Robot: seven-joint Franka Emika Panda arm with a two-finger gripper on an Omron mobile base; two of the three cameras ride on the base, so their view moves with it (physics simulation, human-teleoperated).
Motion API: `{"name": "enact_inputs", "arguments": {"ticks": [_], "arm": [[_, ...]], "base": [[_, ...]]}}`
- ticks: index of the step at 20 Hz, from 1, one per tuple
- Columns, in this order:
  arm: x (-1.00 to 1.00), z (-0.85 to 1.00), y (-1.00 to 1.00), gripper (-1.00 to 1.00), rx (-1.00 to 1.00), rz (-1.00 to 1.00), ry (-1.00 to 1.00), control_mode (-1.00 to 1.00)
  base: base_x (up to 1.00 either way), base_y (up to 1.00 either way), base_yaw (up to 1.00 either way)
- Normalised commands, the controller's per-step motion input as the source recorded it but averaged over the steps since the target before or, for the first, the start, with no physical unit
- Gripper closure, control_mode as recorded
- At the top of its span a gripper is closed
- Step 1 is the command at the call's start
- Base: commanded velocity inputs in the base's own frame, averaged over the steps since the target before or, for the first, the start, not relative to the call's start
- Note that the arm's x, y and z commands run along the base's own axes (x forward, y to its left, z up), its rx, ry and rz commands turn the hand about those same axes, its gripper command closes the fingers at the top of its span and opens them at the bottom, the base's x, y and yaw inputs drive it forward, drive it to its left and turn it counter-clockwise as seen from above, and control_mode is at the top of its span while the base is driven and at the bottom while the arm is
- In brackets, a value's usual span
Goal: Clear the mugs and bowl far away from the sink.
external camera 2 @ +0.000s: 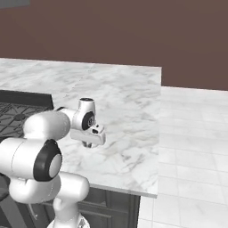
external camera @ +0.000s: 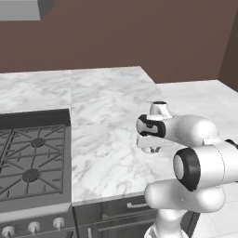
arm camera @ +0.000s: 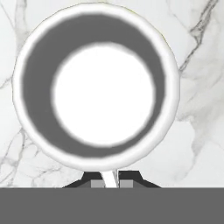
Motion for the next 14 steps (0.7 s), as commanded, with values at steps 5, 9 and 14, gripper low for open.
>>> {"name": "enact_inputs", "arguments": {"ticks": [5, 9, 14], "arm": [[0.26, -0.27, 0.0, 1.0, 0.0, 0.0, 0.02, -1.0], [0.24, -0.3, 0.0, 1.0, 0.0, 0.0, 0.02, -1.0], [0.21, -0.32, 0.0, 1.0, 0.0, 0.0, 0.02, -1.0]], "base": [[0.0, 0.0, 0.0], [0.0, 0.0, 0.0], [0.0, 0.0, 0.0]]}}
